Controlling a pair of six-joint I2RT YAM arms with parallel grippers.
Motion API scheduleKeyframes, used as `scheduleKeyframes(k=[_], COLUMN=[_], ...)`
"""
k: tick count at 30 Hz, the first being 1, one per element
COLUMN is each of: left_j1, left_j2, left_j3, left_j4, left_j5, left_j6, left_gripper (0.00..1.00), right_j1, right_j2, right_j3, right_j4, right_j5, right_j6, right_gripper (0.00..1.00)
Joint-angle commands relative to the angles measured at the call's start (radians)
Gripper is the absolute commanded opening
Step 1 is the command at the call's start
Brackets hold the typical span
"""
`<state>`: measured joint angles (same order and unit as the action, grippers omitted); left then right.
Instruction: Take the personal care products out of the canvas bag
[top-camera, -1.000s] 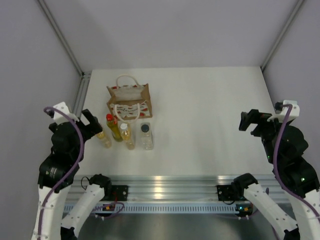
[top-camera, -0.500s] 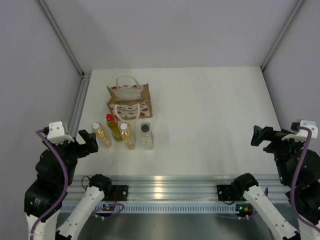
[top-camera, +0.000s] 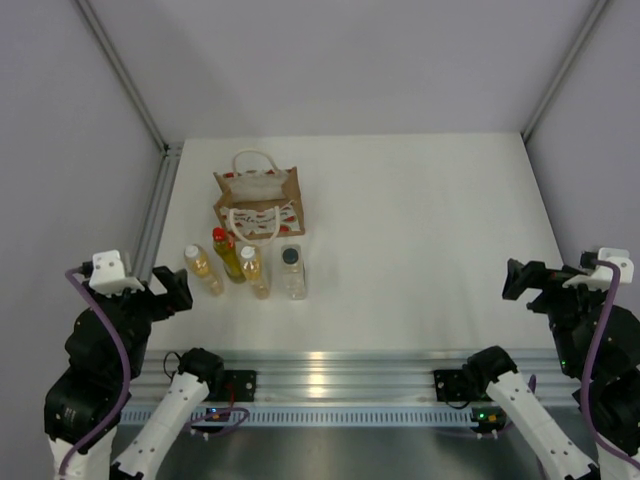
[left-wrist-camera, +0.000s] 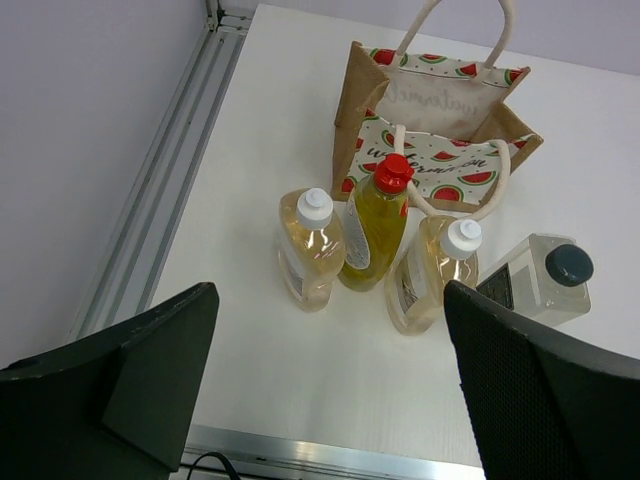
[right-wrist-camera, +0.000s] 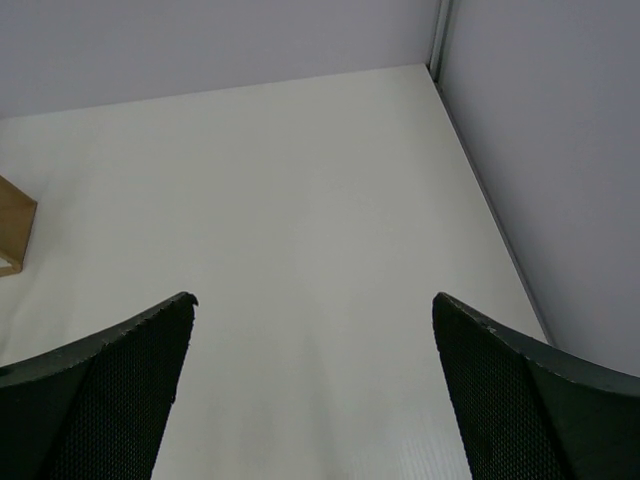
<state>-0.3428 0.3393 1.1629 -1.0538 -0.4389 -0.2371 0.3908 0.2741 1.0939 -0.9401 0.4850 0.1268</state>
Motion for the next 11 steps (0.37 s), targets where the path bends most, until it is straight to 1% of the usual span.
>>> scheduleKeyframes(k=[1,11], left_j1=[-0.004,-0.002], left_j2=[-0.014,-0.003], left_j3=[0.018,0.007], left_j4=[0.003,0.006], left_j5=[-0.009,0.000], left_j6=[0.013,-0.001], left_gripper=[0.98,0.98], right_j1=[0.017,0.016], right_j2=[0.003,0.020], right_j3=[0.027,0.003], right_j4=[-0.034,-0.028], right_j5=[0.010,0.027], right_j6=[0.002,0.017], right_gripper=[0.99,0.99])
